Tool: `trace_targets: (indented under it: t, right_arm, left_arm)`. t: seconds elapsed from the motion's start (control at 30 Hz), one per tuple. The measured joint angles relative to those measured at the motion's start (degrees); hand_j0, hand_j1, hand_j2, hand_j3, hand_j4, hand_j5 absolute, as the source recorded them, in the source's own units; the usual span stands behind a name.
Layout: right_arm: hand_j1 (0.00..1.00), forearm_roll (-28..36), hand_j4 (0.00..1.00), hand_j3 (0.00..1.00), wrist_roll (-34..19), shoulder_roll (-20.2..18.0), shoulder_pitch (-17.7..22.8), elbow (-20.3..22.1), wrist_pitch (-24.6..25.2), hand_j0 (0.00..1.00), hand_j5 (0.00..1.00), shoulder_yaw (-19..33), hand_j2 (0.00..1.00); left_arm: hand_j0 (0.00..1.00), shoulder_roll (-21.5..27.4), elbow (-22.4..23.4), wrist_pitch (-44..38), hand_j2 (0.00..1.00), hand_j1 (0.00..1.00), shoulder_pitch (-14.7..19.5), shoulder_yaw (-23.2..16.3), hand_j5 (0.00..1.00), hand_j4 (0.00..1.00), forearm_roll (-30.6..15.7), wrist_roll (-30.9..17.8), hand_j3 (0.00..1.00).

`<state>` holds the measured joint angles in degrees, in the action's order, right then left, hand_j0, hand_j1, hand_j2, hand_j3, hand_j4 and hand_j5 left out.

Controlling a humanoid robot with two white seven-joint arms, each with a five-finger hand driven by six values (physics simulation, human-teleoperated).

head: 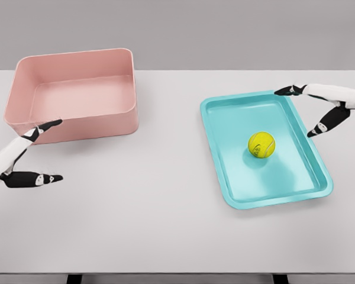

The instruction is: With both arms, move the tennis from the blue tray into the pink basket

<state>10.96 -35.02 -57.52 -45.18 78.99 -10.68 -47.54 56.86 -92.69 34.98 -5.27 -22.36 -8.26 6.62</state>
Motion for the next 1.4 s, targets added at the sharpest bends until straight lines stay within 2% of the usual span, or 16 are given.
trace_targets:
  t: [0.07,0.13,0.2,0.43,0.63,0.7,0.77,1.4]
  right_arm:
    - [0.99,-1.18,0.99,0.99,0.0,1.05,-0.18,-1.89,-0.05,0.99,0.99,-0.78,0.99]
    - [0.99,-1.84,0.99,0.99,0.0,1.92,-0.26,-3.11,-0.17,0.99,0.99,-1.68,0.99]
    - [0.99,-2.15,0.99,0.99,0.0,2.49,-0.35,-3.54,-0.31,0.99,0.99,-2.51,0.99]
    - [0.99,-2.45,0.99,0.99,0.0,3.29,-0.62,-0.33,-0.93,0.99,0.99,-5.25,0.99]
    - [0.99,-2.47,0.99,0.99,0.0,3.49,-0.7,1.94,-1.04,0.99,0.99,-7.69,0.99]
    - [0.99,-2.48,0.99,0.99,0.0,3.54,-0.79,2.11,-1.04,0.99,0.99,-8.16,0.99]
    - [0.99,-2.49,0.99,0.99,0.0,3.91,-0.88,2.13,-0.98,0.99,0.99,-8.4,0.99]
    - [0.99,-5.09,0.99,0.99,0.0,8.36,-1.14,-2.92,-1.23,0.99,0.99,-9.61,0.99]
  left_arm:
    - [1.0,0.64,-0.09,0.0,1.0,1.0,-0.53,-2.28,1.0,1.0,-2.03,0.07,1.0]
    - [1.0,0.95,-0.13,0.0,1.0,1.0,-3.07,-3.61,1.0,1.0,-3.86,0.17,1.0]
    - [1.0,1.09,-0.16,0.0,1.0,1.0,-3.34,-4.32,1.0,1.0,-5.6,0.24,1.0]
    - [1.0,0.62,-0.54,0.0,1.0,1.0,-3.43,-4.84,1.0,1.0,-9.18,0.36,1.0]
    - [1.0,-0.3,-1.49,0.0,1.0,1.0,-3.86,-4.68,1.0,1.0,-9.88,0.34,1.0]
    - [1.0,-0.85,-2.15,0.0,1.0,1.0,-5.97,-4.79,1.0,1.0,-10.01,0.49,1.0]
    - [1.0,-1.16,-2.75,0.0,1.0,1.0,-6.5,-4.87,1.0,1.0,-10.29,1.18,1.0]
    - [1.0,-1.47,-3.44,0.0,1.0,1.0,-6.5,-5.73,1.0,1.0,-11.43,2.07,1.0]
